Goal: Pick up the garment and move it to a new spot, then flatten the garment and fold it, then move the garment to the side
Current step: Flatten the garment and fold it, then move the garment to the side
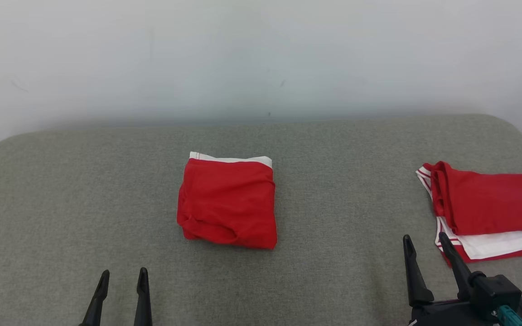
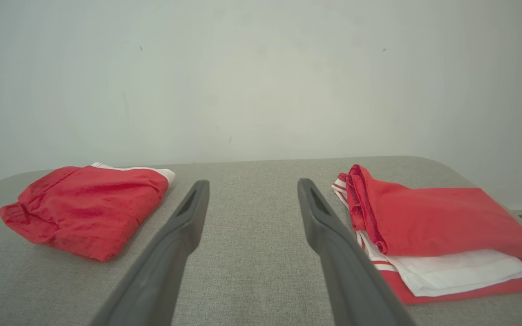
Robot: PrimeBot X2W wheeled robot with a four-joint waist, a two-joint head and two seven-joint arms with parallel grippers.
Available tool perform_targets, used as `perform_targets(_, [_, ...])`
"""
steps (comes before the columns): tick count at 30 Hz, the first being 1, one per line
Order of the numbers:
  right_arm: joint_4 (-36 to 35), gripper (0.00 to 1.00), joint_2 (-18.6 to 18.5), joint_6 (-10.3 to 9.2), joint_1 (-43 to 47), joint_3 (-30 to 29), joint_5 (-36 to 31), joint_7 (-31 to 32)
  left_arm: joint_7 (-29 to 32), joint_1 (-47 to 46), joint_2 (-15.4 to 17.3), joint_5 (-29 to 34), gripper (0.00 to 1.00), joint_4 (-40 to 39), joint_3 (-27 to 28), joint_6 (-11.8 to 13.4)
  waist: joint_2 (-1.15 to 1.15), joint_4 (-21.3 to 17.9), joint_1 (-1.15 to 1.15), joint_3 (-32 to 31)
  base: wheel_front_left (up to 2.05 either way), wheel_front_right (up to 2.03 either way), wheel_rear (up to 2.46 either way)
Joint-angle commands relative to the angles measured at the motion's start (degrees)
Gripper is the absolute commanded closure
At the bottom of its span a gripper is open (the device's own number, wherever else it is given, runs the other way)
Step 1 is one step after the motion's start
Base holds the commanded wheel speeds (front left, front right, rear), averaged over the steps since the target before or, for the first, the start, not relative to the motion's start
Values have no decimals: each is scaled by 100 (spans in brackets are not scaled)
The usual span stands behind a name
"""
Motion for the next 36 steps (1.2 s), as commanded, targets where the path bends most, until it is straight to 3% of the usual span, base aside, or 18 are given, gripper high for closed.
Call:
perform_targets(1, [35, 0, 3, -10, -5, 25, -27, 13, -18, 88, -26, -16, 0, 80, 39, 21, 0, -99, 1, -38, 0, 0, 0])
perform_targets(26, [102, 0, 4, -10, -130, 156, 59, 240, -18, 68, -106, 53, 0, 136, 222, 65, 0, 28, 1, -27, 0, 0, 0])
perform_targets(30, [254, 0, 0, -11, -343, 169, 566, 980, -18, 88, -136, -11, 0, 90, 204, 107, 0, 96, 1, 26, 0, 0, 0])
perform_targets(36, [491, 0, 2, -10, -1362, 448, 908, 3051, -18, 2, -164, -9, 0, 20, 98, 119, 0, 235, 1, 209, 0, 0, 0])
